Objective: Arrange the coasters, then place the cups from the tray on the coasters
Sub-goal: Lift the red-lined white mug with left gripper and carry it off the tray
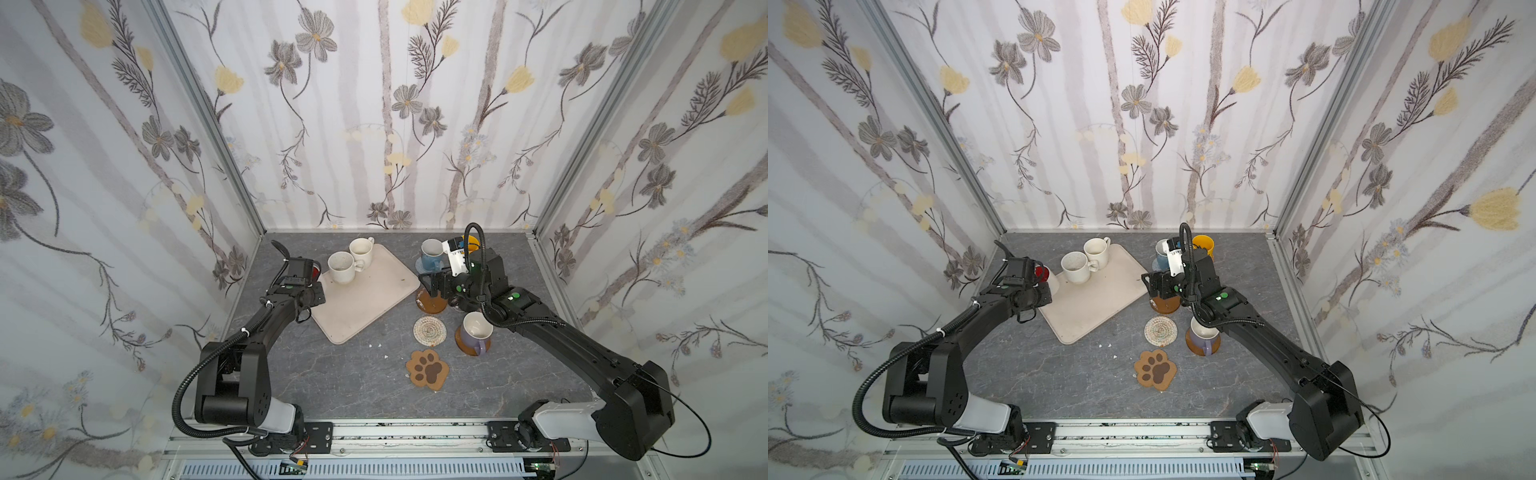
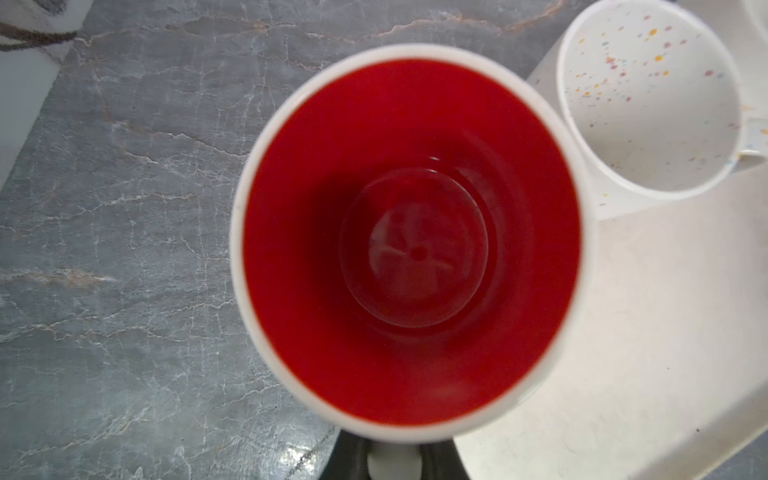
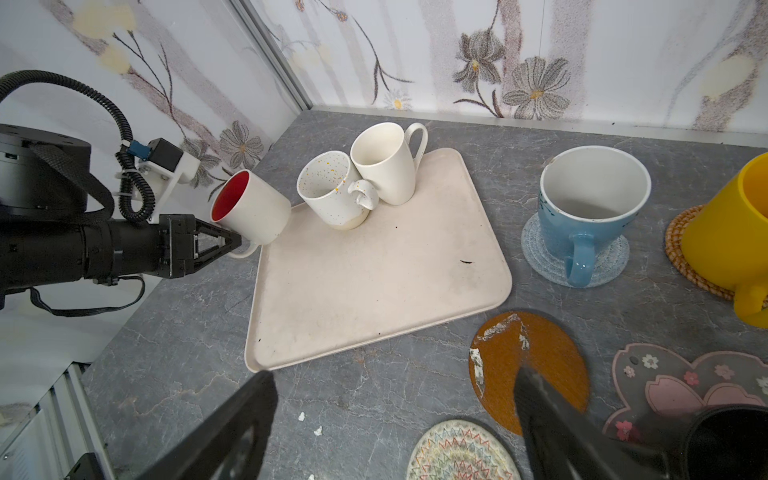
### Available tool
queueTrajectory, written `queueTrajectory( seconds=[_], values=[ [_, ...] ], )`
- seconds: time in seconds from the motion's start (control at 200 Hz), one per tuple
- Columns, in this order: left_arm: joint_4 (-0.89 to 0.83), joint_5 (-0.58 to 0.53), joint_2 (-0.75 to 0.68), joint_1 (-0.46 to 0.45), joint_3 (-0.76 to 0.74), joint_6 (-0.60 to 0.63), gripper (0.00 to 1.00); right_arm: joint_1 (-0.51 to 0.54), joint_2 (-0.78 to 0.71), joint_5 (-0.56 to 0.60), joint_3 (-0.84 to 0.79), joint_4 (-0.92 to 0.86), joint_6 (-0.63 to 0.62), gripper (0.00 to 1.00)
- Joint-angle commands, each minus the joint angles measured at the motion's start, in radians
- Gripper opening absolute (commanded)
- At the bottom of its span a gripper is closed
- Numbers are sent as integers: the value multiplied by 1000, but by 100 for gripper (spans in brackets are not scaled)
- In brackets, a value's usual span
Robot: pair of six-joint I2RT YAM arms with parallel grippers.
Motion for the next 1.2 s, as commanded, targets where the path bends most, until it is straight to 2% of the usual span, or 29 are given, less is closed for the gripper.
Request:
queueTrajectory(
  seconds=[0.0,0.225,0.5,0.784,0.929,1.194],
  values=[
    [34,28,-53,-12,-12,-7,0,-11,-22,-45,-21,54,25,91],
    [25,72,-167,-73,-30,2,0,-34,-87,-53,-72,54,44,91],
    [18,89,-229,-211,-17,-4,0,-73,-152,-89,-136,68,71,92],
    [20,31,-189,-395,48,-22,0,-137,-222,-111,-190,64,86,92],
    [23,4,-108,-480,103,-21,0,-167,-256,-111,-217,59,96,93],
    [59,-13,9,-577,186,-20,0,-251,-346,-122,-279,51,121,97]
  ],
)
